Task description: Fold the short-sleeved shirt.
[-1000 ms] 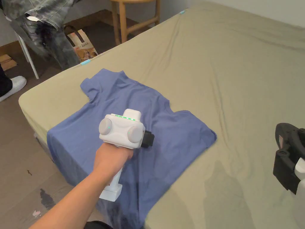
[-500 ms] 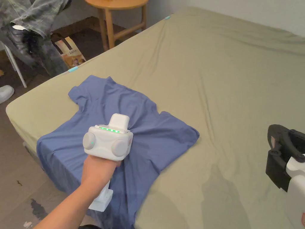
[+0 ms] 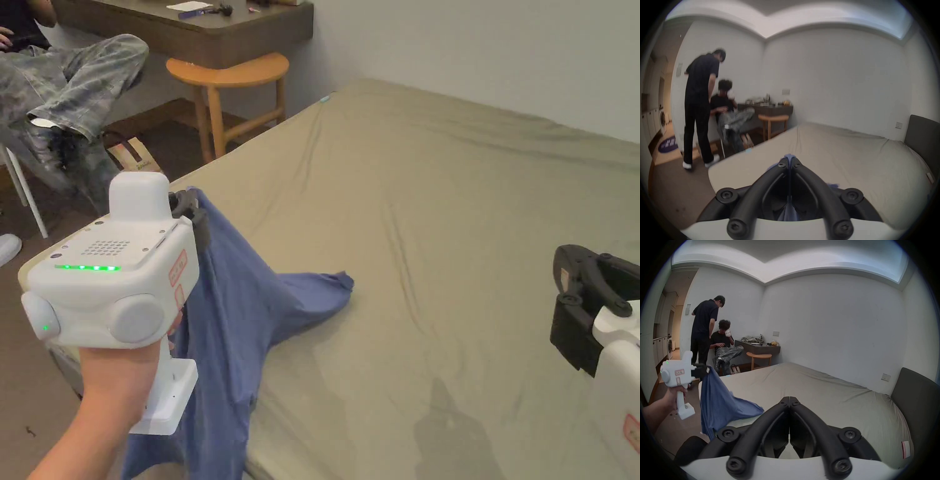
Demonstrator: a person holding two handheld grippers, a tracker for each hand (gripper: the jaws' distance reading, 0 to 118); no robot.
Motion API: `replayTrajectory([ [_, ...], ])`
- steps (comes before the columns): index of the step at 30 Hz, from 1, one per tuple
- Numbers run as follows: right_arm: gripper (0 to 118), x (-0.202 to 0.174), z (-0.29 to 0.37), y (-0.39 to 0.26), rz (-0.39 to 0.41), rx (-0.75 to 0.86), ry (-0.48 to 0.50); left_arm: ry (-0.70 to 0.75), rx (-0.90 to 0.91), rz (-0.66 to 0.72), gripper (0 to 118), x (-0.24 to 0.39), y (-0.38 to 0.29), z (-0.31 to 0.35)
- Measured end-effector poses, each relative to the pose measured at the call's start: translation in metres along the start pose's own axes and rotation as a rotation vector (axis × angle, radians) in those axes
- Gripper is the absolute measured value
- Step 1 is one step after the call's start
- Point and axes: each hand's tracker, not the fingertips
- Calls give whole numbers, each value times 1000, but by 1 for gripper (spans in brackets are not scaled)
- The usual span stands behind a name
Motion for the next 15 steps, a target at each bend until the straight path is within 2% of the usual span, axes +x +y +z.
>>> replayTrajectory([
  [8,1,13,38,13,-20,80,-35,-48,304,-282,0,46,107,60],
  [10,1,18,45,14,-29,93,-50,-84,362,-307,0,57,127,68],
  [13,1,29,55,16,-42,111,-82,-216,453,-394,0,77,152,76],
  [15,1,36,63,17,-50,119,-108,-222,477,-459,0,98,165,77],
])
